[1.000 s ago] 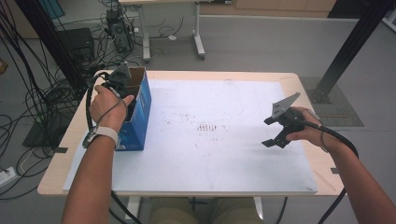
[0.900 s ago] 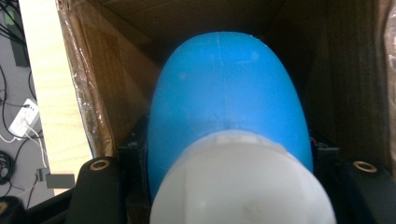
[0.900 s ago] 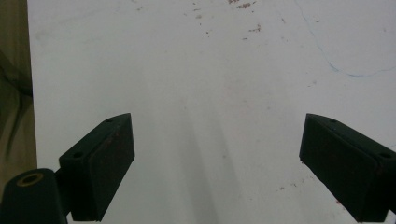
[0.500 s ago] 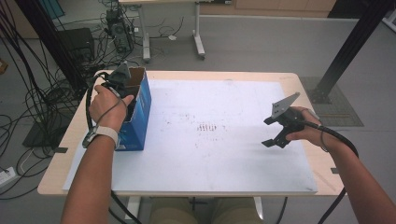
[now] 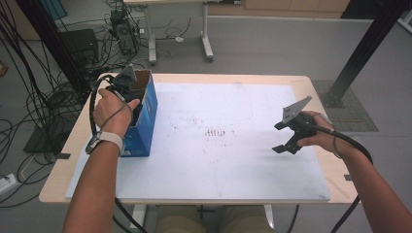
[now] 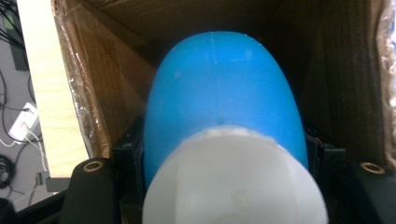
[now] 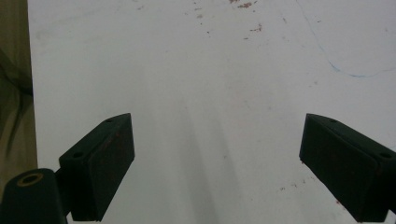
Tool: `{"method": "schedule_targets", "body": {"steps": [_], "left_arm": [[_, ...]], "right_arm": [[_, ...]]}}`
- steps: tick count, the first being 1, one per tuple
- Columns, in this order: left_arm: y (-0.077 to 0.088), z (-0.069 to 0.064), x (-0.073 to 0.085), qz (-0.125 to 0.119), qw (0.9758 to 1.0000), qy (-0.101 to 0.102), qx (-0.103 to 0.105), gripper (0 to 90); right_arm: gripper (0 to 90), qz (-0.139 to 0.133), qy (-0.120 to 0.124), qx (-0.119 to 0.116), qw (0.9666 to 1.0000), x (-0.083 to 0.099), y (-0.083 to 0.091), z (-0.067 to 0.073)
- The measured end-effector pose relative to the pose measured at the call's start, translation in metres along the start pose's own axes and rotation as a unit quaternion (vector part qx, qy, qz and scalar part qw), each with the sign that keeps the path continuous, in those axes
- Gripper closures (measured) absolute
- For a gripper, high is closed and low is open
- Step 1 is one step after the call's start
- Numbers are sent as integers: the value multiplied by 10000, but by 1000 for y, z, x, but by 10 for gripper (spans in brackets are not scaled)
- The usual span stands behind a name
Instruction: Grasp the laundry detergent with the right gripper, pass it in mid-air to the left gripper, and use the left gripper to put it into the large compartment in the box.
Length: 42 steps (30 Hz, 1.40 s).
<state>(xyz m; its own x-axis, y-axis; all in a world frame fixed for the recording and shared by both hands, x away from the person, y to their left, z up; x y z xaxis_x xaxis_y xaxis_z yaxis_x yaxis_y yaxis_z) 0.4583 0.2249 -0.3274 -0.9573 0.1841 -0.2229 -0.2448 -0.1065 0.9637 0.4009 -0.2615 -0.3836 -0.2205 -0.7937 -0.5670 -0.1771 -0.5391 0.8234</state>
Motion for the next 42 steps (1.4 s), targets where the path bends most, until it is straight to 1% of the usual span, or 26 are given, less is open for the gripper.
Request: {"method": "schedule_targets", "body": {"steps": [9, 11, 15, 18, 20, 23, 25, 27, 28, 29, 30, 31, 32, 33, 36, 38, 39, 42], "left_arm": [[1, -1, 0, -58, 9999, -68, 137, 281], [3, -1, 0, -65, 9999, -66, 131, 279], [7, -2, 0, -107, 9998, -142, 125, 279], [10, 0, 0, -139, 9997, -139, 151, 275], [12, 1, 0, -149, 9997, -117, 131, 252], [17, 1, 0, -291, 9994, -159, 53, 250], [19, 2, -1, -338, 9993, -159, 70, 247], [24, 2, -2, -420, 9990, -172, 10, 218], [27, 2, -3, -486, 9987, -154, -16, 179], [31, 2, -4, -520, 9985, -189, -36, 155], [34, 1, -5, -549, 9983, -198, -18, 139], [37, 0, -6, -595, 9980, -213, -7, 138], [42, -1, -7, -656, 9975, -250, -39, 131], [44, -2, -7, -653, 9975, -283, -26, 122], [53, -4, -9, -720, 9966, -381, -110, 111], [57, -4, -11, -748, 9963, -405, -137, 102], [60, -4, -11, -772, 9960, -415, -162, 98], [69, -3, -12, -841, 9950, -465, -263, 85]], "right_arm": [[102, 35, -13, 1, 10000, 1, 1, 1], [102, 48, -6, 8, 10000, 1, 1, 1], [102, 45, 15, 12, 10000, -1, 2, 1], [102, 54, 27, 5, 10000, -2, 1, 2], [102, 77, 31, -6, 10000, -3, 1, 3], [102, 79, 67, -7, 9999, -4, 0, 3], [102, 87, 85, -11, 9999, -4, 0, 3], [102, 106, 65, -11, 9999, -5, 0, 4], [102, 110, 86, -14, 9999, -6, 0, 4], [102, 115, 89, -19, 9999, -6, 1, 4], [102, 122, 72, -9, 9999, -6, 1, 3], [102, 126, 94, -6, 9999, -7, 1, 3], [102, 132, 85, 9, 9999, -7, 1, 3], [102, 129, 92, 27, 9999, -8, 1, 3], [102, 126, 103, 26, 9999, -10, 2, 3], [102, 137, 145, 27, 9998, -11, 2, 3], [103, 143, 129, 28, 9998, -12, 2, 3], [102, 156, 159, 40, 9997, -13, 4, 3]]}}
Point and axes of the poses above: each handheld gripper's, and its own axes: y roughly backward along the jaws, x roughly out of its underside, z roughly to its left, the point moved 5 cm from there along -y, roughly forward along the jaws
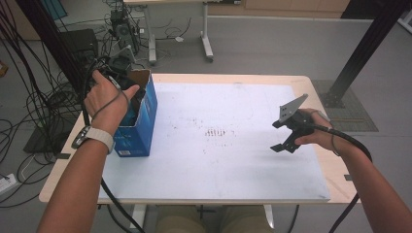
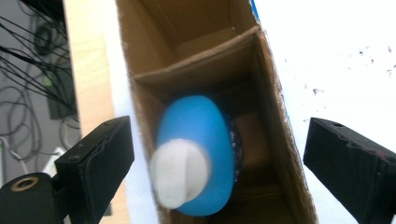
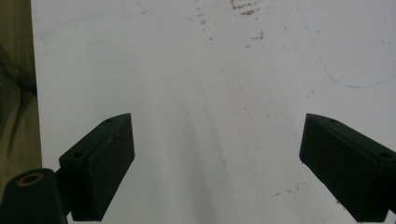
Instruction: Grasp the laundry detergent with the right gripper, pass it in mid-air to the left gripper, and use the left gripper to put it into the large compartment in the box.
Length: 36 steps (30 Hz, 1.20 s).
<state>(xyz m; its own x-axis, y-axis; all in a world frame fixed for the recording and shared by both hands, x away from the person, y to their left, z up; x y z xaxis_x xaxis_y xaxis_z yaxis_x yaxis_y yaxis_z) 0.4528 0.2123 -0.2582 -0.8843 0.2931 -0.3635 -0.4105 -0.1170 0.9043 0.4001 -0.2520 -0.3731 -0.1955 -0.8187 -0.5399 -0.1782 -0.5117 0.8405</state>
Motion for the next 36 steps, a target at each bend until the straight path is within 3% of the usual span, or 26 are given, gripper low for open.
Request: {"method": "schedule_targets", "body": {"steps": [5, 7, 10, 13, 17, 19, 26, 30, 32, 33, 36], "left_arm": [[14, 1, -5, -104, 9999, -117, 54, 81], [19, -2, -8, -154, 9993, -272, 190, 71], [27, -12, -14, -289, 9961, -726, 412, 82], [35, -22, -21, -474, 9925, -1005, 507, 83], [43, -37, -29, -521, 9850, -1402, 858, 76], [43, -44, -33, -492, 9811, -1633, 918, 76], [41, -62, -39, -585, 9690, -2092, 1179, 76], [40, -74, -39, -659, 9603, -2365, 1325, 78], [39, -82, -38, -672, 9531, -2576, 1439, 79], [39, -84, -38, -676, 9519, -2612, 1449, 78], [39, -95, -38, -669, 9442, -2818, 1570, 75]], "right_arm": [[102, 40, -30, 17, 10000, 0, 2, 0], [102, 35, -34, 27, 10000, 0, 3, -1], [102, 22, -60, 36, 10000, 0, 4, -1], [102, -14, -128, 40, 9999, 1, 5, -2], [102, 24, -145, 41, 9999, 2, 6, -2], [102, 1, -156, 49, 9999, 2, 7, -3], [102, 6, -189, 58, 9998, 3, 10, -3], [102, 20, -180, 72, 9998, 2, 11, -4], [102, 20, -169, 73, 9998, 1, 12, -5], [102, 19, -176, 74, 9998, 0, 12, -5], [102, 21, -172, 82, 9998, -1, 13, -5]]}}
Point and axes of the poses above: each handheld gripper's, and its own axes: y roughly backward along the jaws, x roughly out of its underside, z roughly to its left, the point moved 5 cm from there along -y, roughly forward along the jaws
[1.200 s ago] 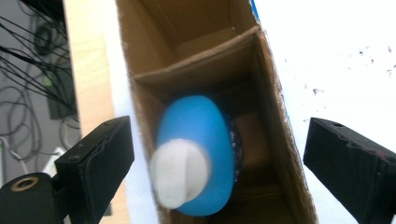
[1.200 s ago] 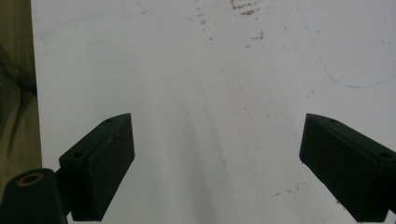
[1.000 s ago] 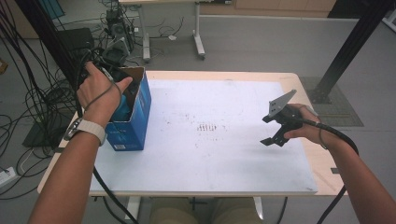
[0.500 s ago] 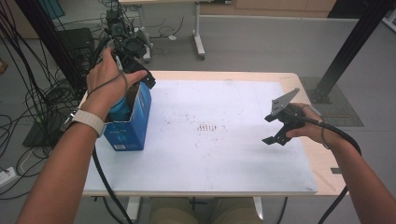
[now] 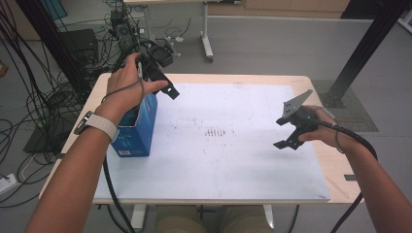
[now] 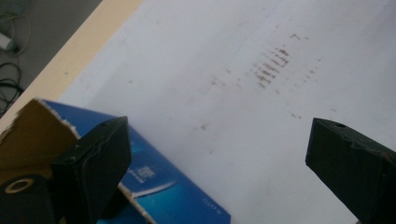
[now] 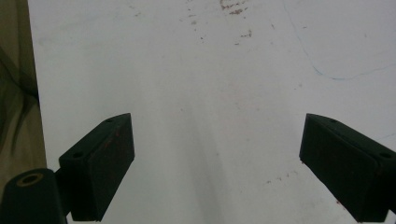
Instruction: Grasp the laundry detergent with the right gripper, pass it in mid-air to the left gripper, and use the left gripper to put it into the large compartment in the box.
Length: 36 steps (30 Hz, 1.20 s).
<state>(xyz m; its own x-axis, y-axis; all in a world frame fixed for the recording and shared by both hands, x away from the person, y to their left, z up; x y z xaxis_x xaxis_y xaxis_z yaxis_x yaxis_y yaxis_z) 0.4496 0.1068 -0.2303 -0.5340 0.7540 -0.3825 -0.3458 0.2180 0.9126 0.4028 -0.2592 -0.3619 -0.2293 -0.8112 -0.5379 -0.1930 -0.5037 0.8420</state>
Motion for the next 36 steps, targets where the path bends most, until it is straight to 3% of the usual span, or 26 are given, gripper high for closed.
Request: {"method": "schedule_targets", "body": {"steps": [10, 16, 30, 36], "left_arm": [[-14, -23, -15, 62, 9980, -538, 325, 76], [-21, -37, -23, 28, 9964, -734, 424, 75], [-42, -59, -38, 149, 9922, -1077, 606, 76], [-45, -60, -41, 192, 9921, -1088, 599, 77]], "right_arm": [[101, 4, 17, 38, 10000, -3, 5, -1], [100, -18, 34, 77, 10000, -6, 10, -2], [101, -33, 19, 117, 9999, -4, 12, -2], [101, -30, 16, 110, 9999, -5, 13, -3]]}}
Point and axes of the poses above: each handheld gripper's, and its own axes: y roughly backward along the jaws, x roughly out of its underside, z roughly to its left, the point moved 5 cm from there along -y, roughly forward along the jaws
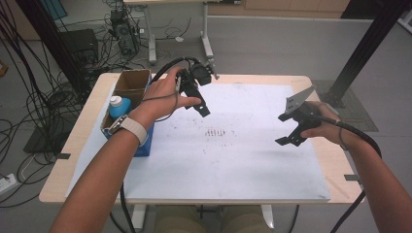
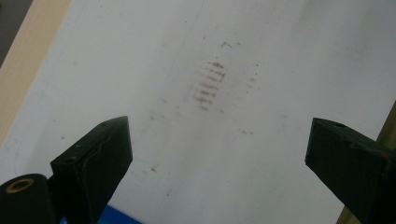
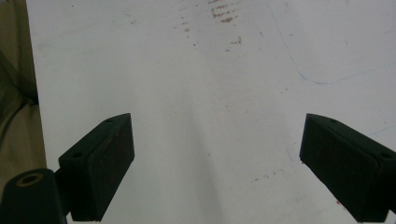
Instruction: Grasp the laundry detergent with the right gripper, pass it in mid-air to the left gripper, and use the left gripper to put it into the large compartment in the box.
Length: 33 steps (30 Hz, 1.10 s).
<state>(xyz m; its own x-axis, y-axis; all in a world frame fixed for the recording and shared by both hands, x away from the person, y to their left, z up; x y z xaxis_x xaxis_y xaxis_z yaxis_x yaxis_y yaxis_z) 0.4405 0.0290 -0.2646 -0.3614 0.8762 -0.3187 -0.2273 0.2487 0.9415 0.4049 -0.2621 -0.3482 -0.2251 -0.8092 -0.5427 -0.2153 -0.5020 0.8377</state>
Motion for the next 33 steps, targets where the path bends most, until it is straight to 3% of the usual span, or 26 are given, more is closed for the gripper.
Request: {"method": "schedule_targets", "body": {"steps": [33], "left_arm": [[-1, 4, 1, 27, 9999, 88, -64, 85]], "right_arm": [[101, -86, -53, 83, 9999, 6, 2, 3]]}}
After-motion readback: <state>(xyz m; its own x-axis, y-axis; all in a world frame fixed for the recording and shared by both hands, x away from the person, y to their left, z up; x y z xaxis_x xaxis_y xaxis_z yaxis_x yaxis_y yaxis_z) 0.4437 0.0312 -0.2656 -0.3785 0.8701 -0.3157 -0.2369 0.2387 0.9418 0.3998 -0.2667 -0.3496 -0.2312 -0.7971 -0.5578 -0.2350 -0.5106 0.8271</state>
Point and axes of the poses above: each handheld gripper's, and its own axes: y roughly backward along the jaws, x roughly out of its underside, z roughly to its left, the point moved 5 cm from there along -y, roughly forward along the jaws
